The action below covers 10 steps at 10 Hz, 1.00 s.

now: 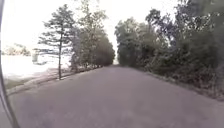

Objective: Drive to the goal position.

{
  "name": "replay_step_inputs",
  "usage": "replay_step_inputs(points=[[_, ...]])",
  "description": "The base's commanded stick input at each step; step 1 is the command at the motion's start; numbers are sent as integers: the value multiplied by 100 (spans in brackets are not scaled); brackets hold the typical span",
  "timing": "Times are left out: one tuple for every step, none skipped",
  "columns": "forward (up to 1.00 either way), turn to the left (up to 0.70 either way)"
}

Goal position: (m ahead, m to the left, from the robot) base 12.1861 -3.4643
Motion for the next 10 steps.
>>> replay_step_inputs(points=[[70,0],[70,0],[70,0],[70,0],[70,0],[70,0],[70,0],[70,0],[70,0],[69,0]])
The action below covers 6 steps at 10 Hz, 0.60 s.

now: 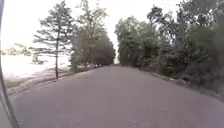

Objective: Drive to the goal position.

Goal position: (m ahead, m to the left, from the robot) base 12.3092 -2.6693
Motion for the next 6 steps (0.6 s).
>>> replay_step_inputs(points=[[66,0],[66,0],[66,0],[66,0],[66,0],[67,0]])
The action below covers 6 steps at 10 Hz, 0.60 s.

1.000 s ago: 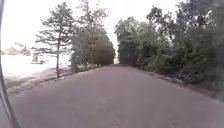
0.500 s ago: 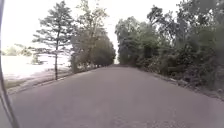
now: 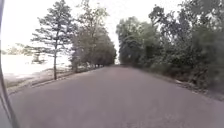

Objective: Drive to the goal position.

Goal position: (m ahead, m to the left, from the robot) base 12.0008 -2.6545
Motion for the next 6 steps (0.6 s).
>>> replay_step_inputs(points=[[67,0],[68,0],[68,0],[68,0],[69,0],[69,0]])
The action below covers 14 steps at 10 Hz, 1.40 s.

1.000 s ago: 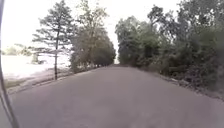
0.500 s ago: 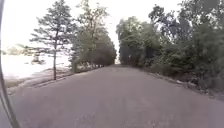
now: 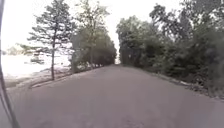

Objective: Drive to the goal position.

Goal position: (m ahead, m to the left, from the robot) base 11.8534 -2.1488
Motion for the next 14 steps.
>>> replay_step_inputs(points=[[69,0],[69,0],[69,0],[69,0],[70,0],[70,0],[70,0],[70,0],[70,0],[70,0],[70,0],[70,0],[70,0],[70,0]])
